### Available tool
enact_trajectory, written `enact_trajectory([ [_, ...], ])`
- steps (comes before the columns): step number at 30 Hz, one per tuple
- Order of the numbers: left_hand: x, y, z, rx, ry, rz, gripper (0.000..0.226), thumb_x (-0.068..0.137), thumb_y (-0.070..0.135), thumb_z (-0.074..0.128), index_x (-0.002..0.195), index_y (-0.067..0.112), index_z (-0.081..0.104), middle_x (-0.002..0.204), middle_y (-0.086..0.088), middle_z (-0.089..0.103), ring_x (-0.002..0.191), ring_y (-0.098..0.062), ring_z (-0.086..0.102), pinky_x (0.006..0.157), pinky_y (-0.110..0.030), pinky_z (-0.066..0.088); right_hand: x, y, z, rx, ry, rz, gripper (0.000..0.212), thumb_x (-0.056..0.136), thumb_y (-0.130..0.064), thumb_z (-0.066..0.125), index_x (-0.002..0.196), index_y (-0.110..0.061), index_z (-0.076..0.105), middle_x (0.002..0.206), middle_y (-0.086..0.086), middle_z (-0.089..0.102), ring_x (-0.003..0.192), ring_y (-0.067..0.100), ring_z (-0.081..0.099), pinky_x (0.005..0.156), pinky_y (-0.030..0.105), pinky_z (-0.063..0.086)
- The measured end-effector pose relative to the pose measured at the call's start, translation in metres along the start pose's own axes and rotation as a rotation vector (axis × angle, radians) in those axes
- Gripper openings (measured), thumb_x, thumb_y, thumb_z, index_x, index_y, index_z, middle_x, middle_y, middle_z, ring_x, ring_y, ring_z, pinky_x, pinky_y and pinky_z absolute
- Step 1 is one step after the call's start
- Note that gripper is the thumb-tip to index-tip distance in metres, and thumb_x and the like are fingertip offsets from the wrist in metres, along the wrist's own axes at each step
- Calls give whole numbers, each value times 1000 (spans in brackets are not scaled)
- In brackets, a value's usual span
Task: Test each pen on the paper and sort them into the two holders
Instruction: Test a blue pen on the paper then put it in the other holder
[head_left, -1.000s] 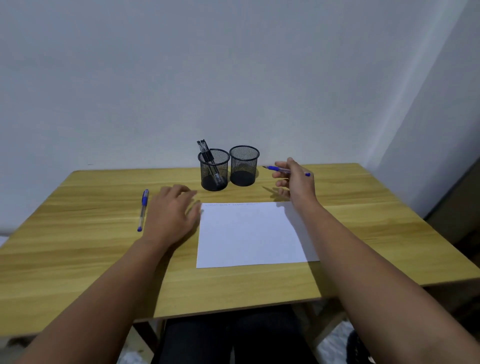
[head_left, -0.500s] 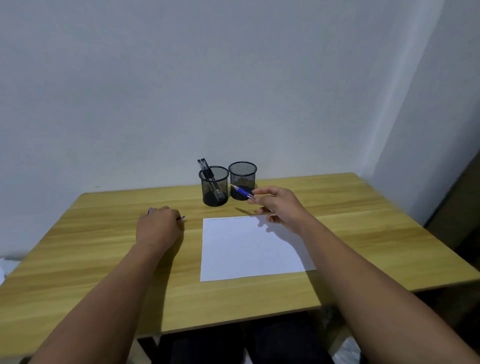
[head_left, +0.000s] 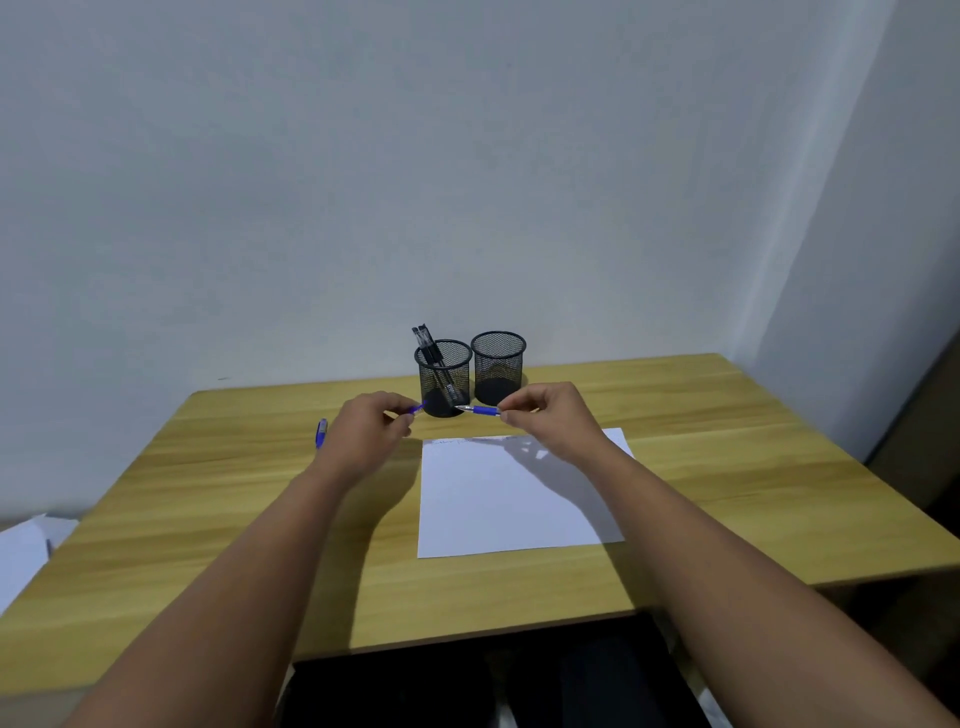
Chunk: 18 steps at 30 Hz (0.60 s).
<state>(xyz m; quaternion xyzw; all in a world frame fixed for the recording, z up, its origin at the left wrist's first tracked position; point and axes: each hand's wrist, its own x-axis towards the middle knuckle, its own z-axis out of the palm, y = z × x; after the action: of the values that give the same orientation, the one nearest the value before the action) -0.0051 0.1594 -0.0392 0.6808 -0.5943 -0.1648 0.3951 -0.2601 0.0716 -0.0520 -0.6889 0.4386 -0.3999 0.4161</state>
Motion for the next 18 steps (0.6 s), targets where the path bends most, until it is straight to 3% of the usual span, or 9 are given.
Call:
enact_trajectory([
  [2, -2, 5, -1, 0, -13, 4, 12, 96, 22, 67, 99, 31, 74, 81, 5, 76, 79, -15, 71, 57, -26, 44, -1, -2, 3, 5, -20, -6, 20, 87, -9, 85, 82, -29, 82, 89, 11, 79, 74, 13, 63, 68, 29, 49],
  [7, -8, 18, 5, -10, -56, 37, 12, 97, 18, 67, 101, 28, 74, 85, 6, 74, 78, -6, 69, 59, -23, 43, -4, -5, 8, -13, -59, 0, 15, 88, -10, 84, 86, -24, 84, 78, -3, 73, 68, 11, 59, 63, 29, 48],
  [11, -8, 20, 10, -18, -88, 59, 15, 96, 15, 68, 104, 23, 77, 87, 7, 73, 82, -13, 69, 62, -21, 43, -8, -8, 11, -54, -84, -6, 14, 89, -8, 83, 88, -22, 84, 78, -5, 74, 72, 6, 64, 70, 23, 52],
  [18, -5, 29, 17, -38, -219, 131, 19, 96, 15, 65, 99, 28, 79, 79, 1, 76, 82, -24, 71, 75, -46, 56, -10, -13, 12, -89, -111, -27, 13, 90, -6, 82, 88, -20, 83, 79, -1, 74, 74, 11, 63, 70, 27, 51],
])
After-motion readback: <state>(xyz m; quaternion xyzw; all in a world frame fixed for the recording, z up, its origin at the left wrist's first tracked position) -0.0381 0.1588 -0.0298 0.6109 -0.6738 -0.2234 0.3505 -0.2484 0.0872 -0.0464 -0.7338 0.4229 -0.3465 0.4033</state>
